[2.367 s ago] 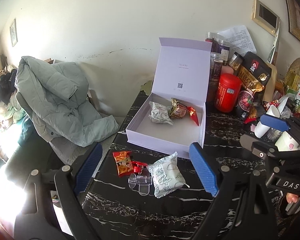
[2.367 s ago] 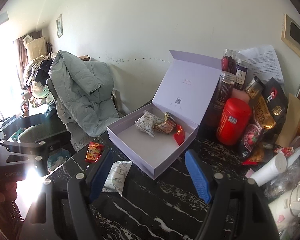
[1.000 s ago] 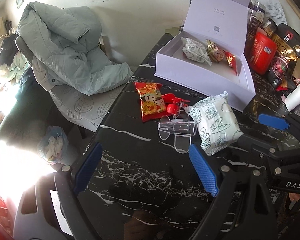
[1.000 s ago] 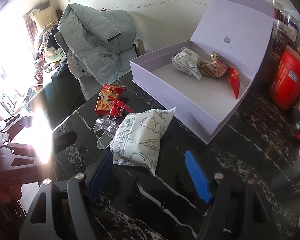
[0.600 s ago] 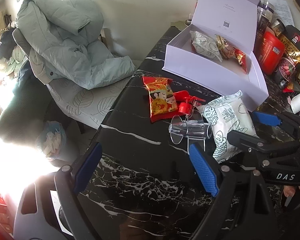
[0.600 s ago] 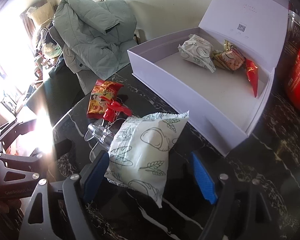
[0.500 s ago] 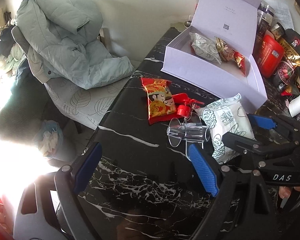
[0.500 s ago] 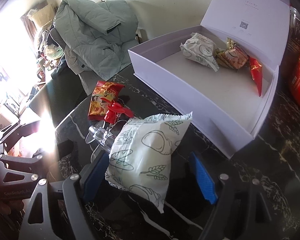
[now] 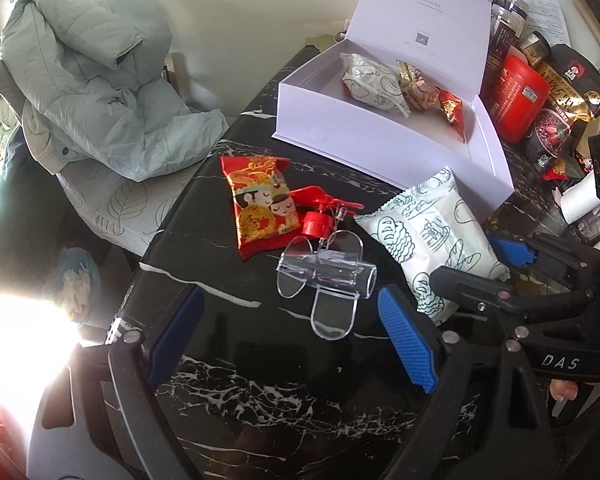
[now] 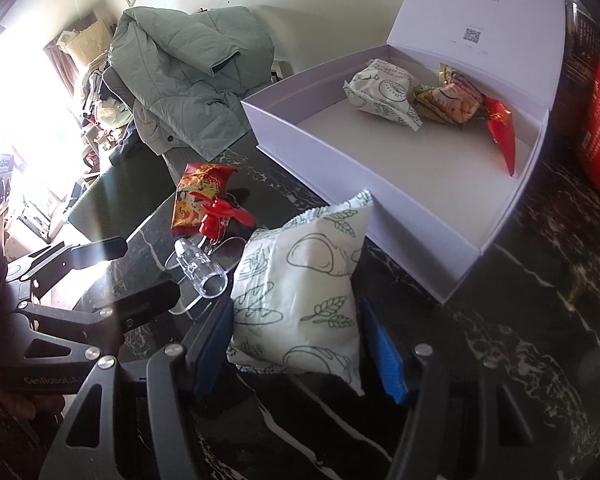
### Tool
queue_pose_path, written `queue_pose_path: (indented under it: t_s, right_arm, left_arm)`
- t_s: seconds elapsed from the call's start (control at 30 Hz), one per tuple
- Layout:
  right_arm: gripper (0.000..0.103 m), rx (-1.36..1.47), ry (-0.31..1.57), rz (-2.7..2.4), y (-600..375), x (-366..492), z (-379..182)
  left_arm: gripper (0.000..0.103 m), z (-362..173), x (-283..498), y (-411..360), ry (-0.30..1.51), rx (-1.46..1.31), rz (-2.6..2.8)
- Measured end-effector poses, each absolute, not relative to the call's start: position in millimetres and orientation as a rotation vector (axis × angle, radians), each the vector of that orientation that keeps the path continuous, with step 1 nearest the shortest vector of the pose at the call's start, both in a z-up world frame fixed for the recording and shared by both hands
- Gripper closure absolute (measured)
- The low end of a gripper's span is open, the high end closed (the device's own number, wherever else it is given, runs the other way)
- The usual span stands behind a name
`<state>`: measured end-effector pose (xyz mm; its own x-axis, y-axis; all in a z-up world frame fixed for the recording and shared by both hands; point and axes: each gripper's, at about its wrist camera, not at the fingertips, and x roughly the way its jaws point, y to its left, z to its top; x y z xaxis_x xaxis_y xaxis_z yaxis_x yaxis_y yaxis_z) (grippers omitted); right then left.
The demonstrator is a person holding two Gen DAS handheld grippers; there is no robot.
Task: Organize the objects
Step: 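Grasp the clear plastic piece with the left gripper while the right gripper grasps the white bread packet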
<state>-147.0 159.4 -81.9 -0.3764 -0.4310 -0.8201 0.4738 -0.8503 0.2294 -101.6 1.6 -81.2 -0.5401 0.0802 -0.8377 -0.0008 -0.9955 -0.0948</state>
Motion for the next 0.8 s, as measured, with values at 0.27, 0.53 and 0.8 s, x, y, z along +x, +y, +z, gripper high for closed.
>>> queue_pose_path:
  t_s: [0.27,0.53,0.8]
  right_arm:
    - [0.037,1.296,0.087,-2.232,167,-143,-81]
    - [0.026,1.286,0.136,-2.211,161,-143,-85]
    - [0.026,1.3,0.169,-2.195,154,-148,-95]
  left_arm:
    - [0.015,-88,-112,11,-0.106,-1.468,2.654]
    - [0.015,-102,-125,6,-0.136,-1.509,2.615]
    - [0.016,-105,-129,7,-0.113,-1.44,2.612]
